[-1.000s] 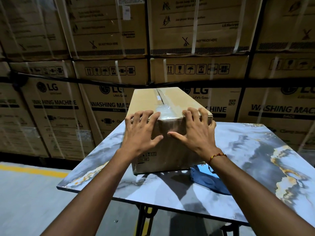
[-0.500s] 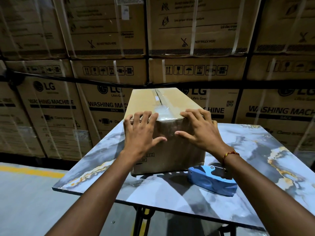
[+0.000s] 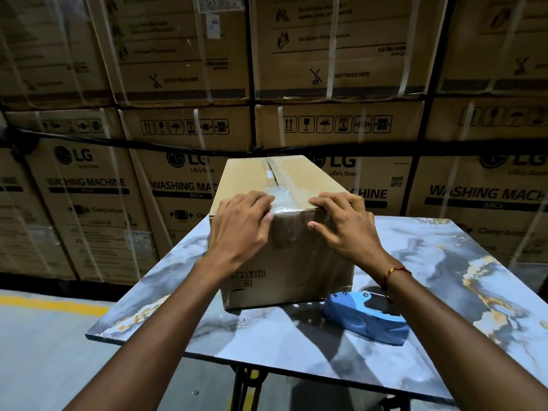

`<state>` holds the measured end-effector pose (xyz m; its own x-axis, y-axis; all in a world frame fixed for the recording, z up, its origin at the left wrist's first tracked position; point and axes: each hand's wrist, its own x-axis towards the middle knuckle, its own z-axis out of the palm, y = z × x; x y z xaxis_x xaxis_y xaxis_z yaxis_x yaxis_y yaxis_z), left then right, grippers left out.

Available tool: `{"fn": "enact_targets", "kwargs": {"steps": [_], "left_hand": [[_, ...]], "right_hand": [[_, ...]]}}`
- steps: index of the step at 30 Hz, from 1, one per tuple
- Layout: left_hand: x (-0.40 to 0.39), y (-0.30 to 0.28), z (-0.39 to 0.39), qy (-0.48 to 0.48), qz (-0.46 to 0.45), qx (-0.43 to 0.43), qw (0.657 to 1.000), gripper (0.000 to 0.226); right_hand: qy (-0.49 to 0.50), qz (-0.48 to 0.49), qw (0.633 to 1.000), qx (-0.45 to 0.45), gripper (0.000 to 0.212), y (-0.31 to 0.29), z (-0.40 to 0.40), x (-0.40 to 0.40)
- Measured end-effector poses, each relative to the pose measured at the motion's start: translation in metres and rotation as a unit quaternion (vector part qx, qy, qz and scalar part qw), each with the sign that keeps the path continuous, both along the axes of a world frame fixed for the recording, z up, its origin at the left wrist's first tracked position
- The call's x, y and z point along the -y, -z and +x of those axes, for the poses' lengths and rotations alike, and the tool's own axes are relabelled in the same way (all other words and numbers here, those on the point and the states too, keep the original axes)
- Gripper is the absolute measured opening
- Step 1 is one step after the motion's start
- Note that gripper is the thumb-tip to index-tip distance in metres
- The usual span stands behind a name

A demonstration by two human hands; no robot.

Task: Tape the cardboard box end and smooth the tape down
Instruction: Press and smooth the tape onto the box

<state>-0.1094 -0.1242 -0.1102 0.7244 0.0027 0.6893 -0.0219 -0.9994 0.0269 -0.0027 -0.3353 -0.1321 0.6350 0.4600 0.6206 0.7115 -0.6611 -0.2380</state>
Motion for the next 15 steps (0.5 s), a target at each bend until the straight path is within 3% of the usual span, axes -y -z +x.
{"fn": "enact_targets", "kwargs": {"steps": [6,10,15], "left_hand": [[0.01,-0.03,0.017,0.06,-0.014,-0.157,0.986,0.052],[0.007,-0.042,0.034,0.024,-0.041,-0.205,0.978,0.056],[0.003,-0.047,0.053,0.005,-0.064,-0.241,0.968,0.046]], "right_hand": [[0.01,0.004,1.0,0.008,0.051,0.003,0.001,-0.001],[0.017,0.016,0.999,0.029,0.052,0.008,-0.001,-0.003],[0.014,0.007,0.999,0.029,0.054,0.008,-0.001,-0.002]]}}
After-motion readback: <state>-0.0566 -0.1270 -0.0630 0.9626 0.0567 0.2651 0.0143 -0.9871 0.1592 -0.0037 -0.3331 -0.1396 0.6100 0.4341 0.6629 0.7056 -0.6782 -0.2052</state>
